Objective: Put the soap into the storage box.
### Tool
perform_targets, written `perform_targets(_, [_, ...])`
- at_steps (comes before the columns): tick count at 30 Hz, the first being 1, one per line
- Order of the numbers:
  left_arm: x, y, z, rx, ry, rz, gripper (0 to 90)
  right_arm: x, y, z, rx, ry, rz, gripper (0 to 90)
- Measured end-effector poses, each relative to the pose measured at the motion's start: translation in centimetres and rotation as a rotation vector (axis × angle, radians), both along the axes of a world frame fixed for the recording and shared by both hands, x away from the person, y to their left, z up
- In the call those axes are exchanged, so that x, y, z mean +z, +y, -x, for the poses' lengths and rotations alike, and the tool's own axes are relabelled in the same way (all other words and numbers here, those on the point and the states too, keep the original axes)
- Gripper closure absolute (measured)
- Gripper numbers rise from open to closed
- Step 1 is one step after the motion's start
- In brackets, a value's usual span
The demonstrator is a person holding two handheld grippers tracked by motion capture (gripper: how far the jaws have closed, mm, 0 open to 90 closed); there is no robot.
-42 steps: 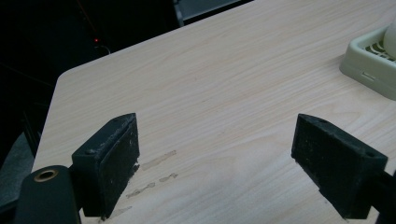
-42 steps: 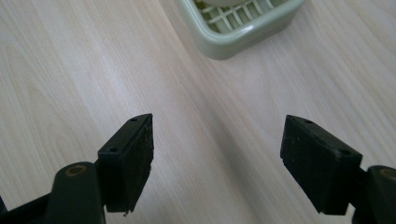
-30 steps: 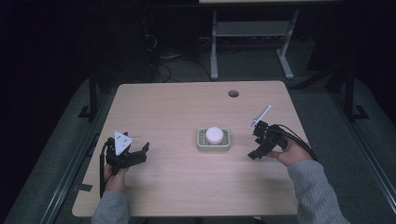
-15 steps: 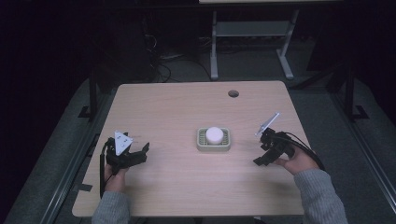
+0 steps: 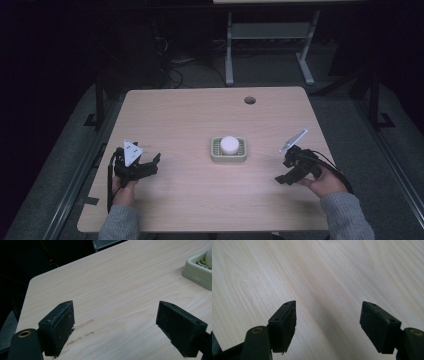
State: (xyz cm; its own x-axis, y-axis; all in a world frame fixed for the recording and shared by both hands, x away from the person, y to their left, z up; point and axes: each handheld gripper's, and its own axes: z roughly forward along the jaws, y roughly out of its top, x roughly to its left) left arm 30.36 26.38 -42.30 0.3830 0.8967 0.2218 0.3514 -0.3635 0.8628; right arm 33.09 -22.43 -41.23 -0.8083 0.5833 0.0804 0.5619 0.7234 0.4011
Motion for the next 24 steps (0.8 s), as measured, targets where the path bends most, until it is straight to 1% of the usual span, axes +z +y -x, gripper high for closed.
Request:
perform_targets(8, [0.0, 0.0, 0.0, -0.001, -0.001, 0.002, 14.8, -0.5, -0.3, 1.0, -0.001, -0.008, -0.010, 28.7])
perform_targets(9, [0.0, 0.0, 0.0, -0.003, -0.002, -0.004, 14.8, -0.6, -0.3, 1.2, -0.002, -0.012, -0.010, 28.8])
perform_targets(10, [0.0, -0.1, 0.0, 0.001, 0.003, 0.003, 14.8, -0.6, -0.4, 1.3, -0.004, -0.012, -0.012, 28.8])
perform_targets(14, [-0.1, -0.1, 0.0, 0.000, 0.004, 0.004, 14.9, -0.6, -0.4, 1.5, -0.005, -0.018, -0.016, 28.9])
perform_targets(17, [-0.1, -0.1, 0.0, -0.005, 0.003, -0.003, 14.8, -0.9, -0.5, 1.9, -0.003, -0.024, -0.024, 28.9])
perform_targets(24, [-0.1, -0.1, 0.0, -0.009, 0.000, -0.009, 14.8, -1.3, -0.7, 2.5, -0.007, -0.024, -0.033, 28.9])
